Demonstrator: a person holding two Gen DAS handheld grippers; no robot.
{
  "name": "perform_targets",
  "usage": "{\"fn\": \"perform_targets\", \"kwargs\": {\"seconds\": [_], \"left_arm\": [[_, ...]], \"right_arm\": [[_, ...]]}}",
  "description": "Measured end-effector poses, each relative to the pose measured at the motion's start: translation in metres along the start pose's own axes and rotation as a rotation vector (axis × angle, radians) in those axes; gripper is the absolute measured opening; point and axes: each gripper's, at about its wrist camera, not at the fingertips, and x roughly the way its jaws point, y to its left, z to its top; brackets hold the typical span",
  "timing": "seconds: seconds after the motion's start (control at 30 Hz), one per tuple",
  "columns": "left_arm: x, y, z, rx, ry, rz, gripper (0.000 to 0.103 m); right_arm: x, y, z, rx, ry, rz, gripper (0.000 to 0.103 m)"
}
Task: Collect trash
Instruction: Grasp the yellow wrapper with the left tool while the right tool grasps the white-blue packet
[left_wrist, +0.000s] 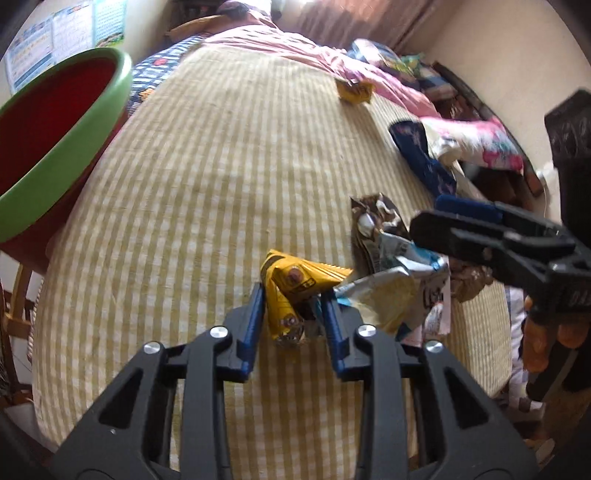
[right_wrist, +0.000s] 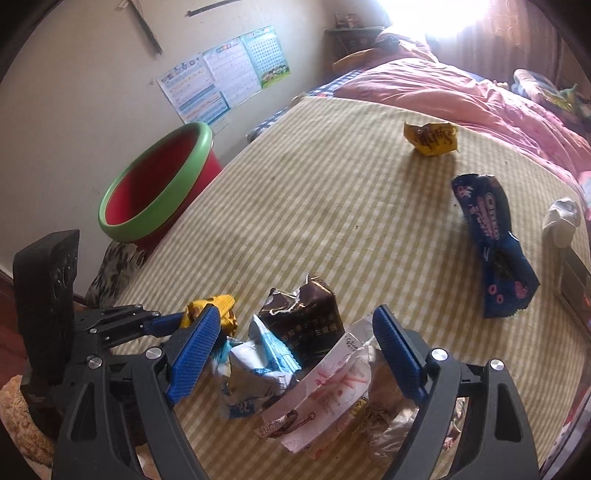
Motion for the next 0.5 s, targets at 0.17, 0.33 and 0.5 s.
{"fn": "perform_targets", "kwargs": {"seconds": [0.17,0.33,0.5], "left_arm": [[-0.018,0.014,0.008,-0.043,-0.080,0.084,0.025],[-0.027,0.028,0.008,-0.077,-0.095,0.139,0.025],[-0.024,0.034,0.004,-0.108,-0.084,0.152,0.028]], "right_arm": [[0.002,0.004,0.004,-0.017,0.010,0.020,0.082],[0.003,0.027,0.000,-0.138,0.047,0.060,0.080],[0.022,0.032,-0.014,-0.204,0.136,0.060,0.061]]}}
